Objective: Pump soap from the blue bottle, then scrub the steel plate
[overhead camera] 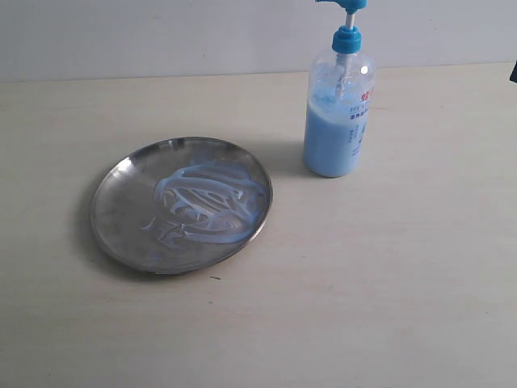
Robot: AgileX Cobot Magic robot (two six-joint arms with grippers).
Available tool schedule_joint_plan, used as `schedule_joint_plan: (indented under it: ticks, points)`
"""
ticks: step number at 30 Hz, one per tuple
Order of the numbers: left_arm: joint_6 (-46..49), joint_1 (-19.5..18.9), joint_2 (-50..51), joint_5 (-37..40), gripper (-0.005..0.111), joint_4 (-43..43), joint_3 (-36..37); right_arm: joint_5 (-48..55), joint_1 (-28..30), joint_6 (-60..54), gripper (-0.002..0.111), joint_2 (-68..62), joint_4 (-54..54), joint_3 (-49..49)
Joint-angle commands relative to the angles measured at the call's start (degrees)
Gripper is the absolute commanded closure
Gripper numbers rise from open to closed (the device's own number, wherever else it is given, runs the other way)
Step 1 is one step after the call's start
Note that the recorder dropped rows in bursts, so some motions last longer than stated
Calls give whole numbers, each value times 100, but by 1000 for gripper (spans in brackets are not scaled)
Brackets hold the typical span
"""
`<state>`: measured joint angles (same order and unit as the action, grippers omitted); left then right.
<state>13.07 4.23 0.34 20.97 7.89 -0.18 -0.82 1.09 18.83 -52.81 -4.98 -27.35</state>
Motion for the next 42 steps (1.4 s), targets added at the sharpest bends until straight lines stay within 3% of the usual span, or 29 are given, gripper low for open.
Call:
schedule_joint_plan:
  ticks: [1,11,15,21,35,42]
  points:
    - [4,-16,-34,-45,107,-2,18,-59,28,-27,108,2,12,-62]
    - [20,-16,-34,-45,107,-2,18,-59,28,-41,108,2,12,-62]
    - [20,-16,-34,-45,107,-2,18,185,28,-587,108,202,-170,-62]
    - [20,-16,-34,-45,107,-2,18,1302,28,-838,108,1372,-182,29]
    - [20,-16,-34,-45,107,-2,18,1562,28,-818,108,4802,-507,1649]
    - [20,-16,-34,-45,107,-2,18,1739,28,-818,108,5216,-507,1842]
